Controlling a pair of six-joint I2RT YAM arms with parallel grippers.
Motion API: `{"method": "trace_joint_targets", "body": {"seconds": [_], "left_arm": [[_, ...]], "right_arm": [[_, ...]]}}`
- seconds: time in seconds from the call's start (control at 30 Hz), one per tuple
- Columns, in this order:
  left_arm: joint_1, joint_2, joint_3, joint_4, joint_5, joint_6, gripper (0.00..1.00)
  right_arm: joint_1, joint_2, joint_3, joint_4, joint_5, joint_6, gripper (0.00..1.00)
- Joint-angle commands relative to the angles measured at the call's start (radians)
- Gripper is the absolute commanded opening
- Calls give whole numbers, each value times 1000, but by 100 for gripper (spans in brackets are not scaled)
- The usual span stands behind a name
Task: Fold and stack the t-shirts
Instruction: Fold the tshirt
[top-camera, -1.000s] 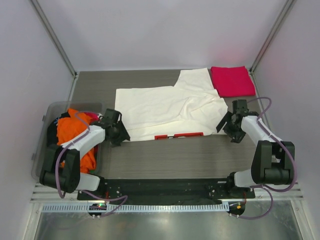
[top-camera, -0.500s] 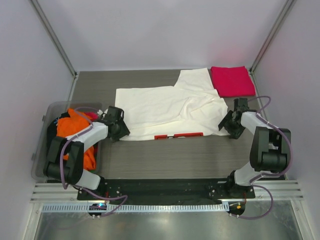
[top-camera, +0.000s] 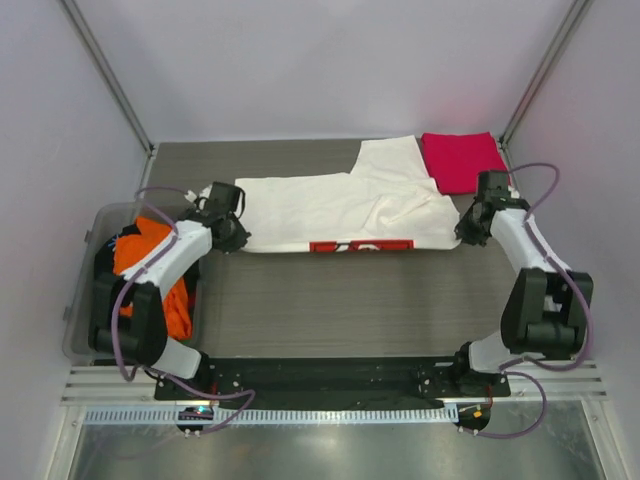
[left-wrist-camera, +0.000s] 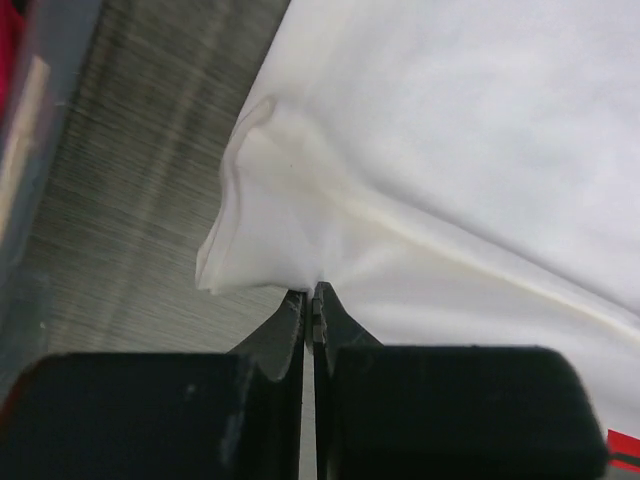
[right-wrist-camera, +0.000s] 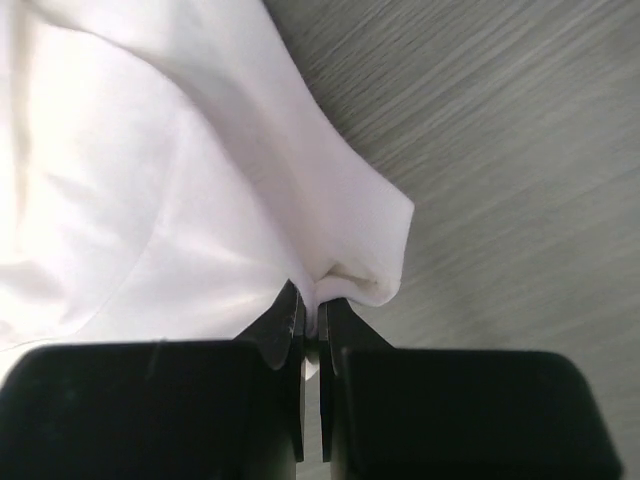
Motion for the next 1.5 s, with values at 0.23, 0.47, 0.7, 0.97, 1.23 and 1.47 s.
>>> {"method": "trace_joint_targets", "body": {"seconds": [0.23,0.47,0.7,0.97,1.23,1.47], "left_arm": [[17,-304,-144,-149,-5,-94,1],[16,-494,-360,-137,78,-205,7],[16,-600,-394,-212,100,-231,23],[16,-784,-306,-240,155,-135,79],[16,-686,-173,-280,63,102,76],[16,-631,-98,-304,43,220,75]], "right_arm": [[-32,-346,-175,-147,56,76,1],[-101,-530,-331,-161,46,239,1],[-133,-640,-403,-233,15,339,14],[-135,-792,-365,-239,-12,325,96],[-68,-461,-40,-3,-151,140,86],[158,154,587,-148,-88,-55,90]]}}
